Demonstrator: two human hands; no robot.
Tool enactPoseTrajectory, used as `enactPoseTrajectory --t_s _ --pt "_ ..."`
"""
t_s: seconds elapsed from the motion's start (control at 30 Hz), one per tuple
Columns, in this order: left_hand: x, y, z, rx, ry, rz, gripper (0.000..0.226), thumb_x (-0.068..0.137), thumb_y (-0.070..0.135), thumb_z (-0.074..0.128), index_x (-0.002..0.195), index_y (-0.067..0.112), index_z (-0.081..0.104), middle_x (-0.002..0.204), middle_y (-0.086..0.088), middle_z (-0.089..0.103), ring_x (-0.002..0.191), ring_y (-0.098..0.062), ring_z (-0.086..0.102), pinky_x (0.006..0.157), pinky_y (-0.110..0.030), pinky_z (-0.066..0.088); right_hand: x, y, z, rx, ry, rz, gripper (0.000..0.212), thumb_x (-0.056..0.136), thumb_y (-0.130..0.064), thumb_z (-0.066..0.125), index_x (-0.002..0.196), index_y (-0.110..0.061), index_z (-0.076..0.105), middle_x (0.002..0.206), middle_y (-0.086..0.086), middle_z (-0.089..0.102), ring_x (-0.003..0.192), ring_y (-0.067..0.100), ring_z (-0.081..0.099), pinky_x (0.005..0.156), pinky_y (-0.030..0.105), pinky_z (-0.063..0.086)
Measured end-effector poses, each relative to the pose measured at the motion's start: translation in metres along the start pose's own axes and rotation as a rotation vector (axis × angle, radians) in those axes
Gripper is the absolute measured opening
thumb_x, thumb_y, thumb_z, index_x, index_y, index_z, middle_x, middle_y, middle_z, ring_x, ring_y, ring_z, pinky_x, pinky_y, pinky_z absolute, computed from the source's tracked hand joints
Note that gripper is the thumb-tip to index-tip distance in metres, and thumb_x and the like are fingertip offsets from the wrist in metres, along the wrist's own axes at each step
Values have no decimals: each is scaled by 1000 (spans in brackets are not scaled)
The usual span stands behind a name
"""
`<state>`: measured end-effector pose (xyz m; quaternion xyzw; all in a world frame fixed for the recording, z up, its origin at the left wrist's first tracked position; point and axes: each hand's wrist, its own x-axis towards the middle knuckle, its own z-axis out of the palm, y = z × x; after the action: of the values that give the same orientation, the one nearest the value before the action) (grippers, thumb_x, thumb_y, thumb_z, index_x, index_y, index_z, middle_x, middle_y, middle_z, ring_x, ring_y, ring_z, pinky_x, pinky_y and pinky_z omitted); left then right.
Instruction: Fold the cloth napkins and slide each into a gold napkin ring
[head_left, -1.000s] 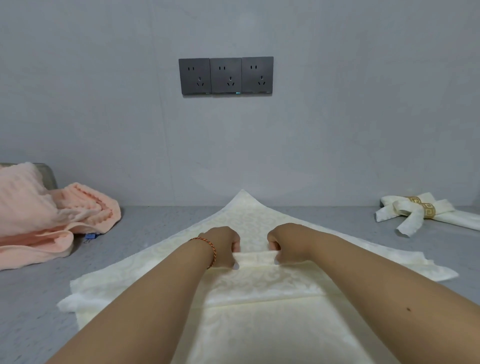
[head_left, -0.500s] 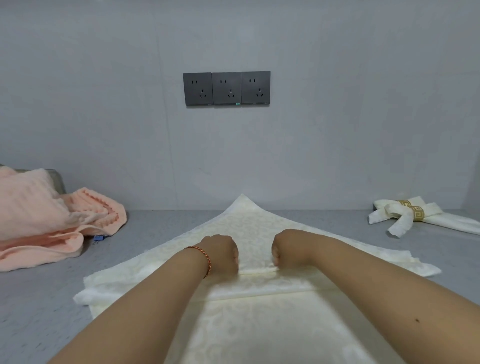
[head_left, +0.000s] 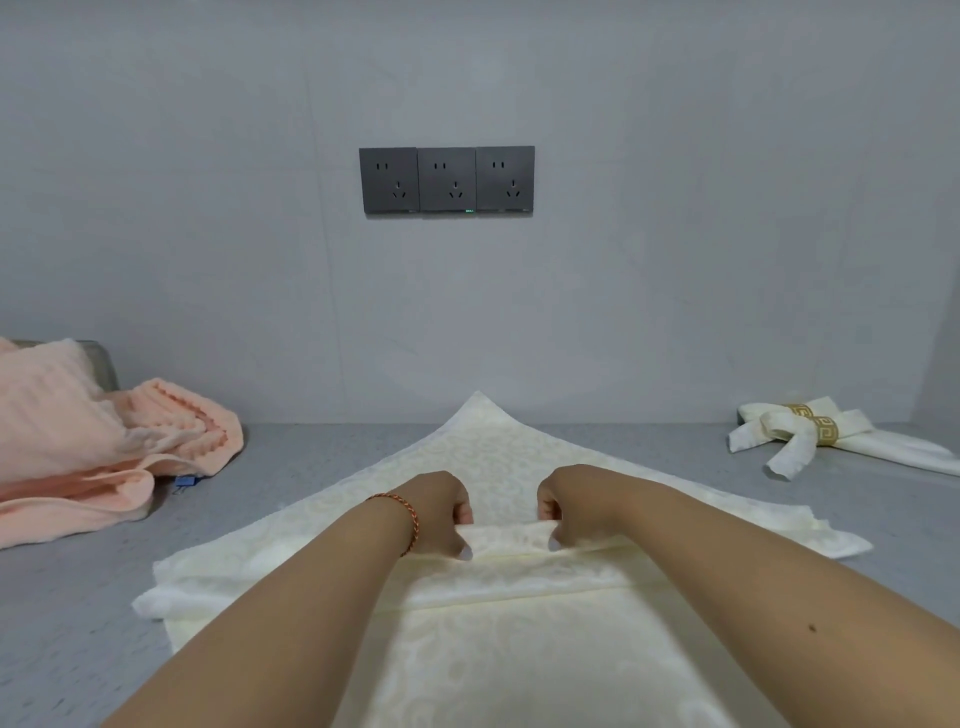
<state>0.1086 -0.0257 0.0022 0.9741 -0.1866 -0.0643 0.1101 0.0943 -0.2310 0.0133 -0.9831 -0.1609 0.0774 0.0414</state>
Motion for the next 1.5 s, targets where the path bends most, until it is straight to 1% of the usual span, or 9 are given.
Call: enactPoseTrajectory --t_s 0.1,0.2,0.43,0.57,0.73,0.87,1.1,1.23,1.5 --pt "-8 2 4 -3 88 70 20 77 20 76 86 21 59 82 12 53 82 -10 51 65 -16 38 -8 -7 1 -135 78 -57 23 79 -9 59 72 -26 46 80 -12 51 72 10 45 59 21 29" --pt "-18 5 5 6 141 93 12 78 14 73 81 19 62 73 17 50 75 -7 50 57 -9 37 -15 -10 4 -238 131 -102 31 73 0 48 62 -26 34 67 -11 41 58 6 34 63 22 25" --pt "-26 14 0 50 10 26 14 79 9 65 86 18 74 99 3 69 91 -15 63 81 -24 53 -24 -12 4 -286 59 -150 23 79 -2 51 76 -25 53 79 -10 52 78 18 47 78 27 35" --pt "-23 17 -4 -21 -35 -59 22 77 21 64 56 20 59 62 2 59 59 -13 52 63 -22 44 -23 -4 2 -108 -8 -56 14 82 -16 57 86 -6 66 92 7 69 87 26 62 67 27 40" --pt "-24 11 -1 2 -52 -15 8 80 23 75 81 21 67 82 5 64 71 -7 57 68 -18 45 -18 7 4 -6 9 -11 19 75 -32 76 81 -26 60 89 -7 65 81 12 56 69 26 43" --pt "-26 7 0 40 -43 -22 36 81 32 74 112 17 63 113 3 63 105 -15 59 87 -24 46 -18 11 7 22 -10 9 33 76 -37 76 103 -25 61 96 -10 57 88 13 54 74 25 44" --pt "-44 14 4 27 99 45 13 75 13 68 75 24 60 79 14 58 78 -9 57 65 -19 46 -38 -3 12 -145 154 -100 25 75 -5 54 68 -27 43 78 -12 51 78 14 49 59 26 34" --pt "-56 16 8 16 131 61 18 75 7 64 70 24 63 75 16 58 68 1 53 55 -8 37 -52 -10 13 -245 168 -153 25 71 1 48 74 -24 43 75 -10 43 75 16 43 56 28 27" --pt "-73 20 17 126 68 65 28 84 2 57 102 16 73 112 2 68 102 -16 62 91 -25 49 -83 -20 26 -295 115 -72 15 81 -1 46 79 -15 41 75 -2 35 76 21 38 55 30 24"
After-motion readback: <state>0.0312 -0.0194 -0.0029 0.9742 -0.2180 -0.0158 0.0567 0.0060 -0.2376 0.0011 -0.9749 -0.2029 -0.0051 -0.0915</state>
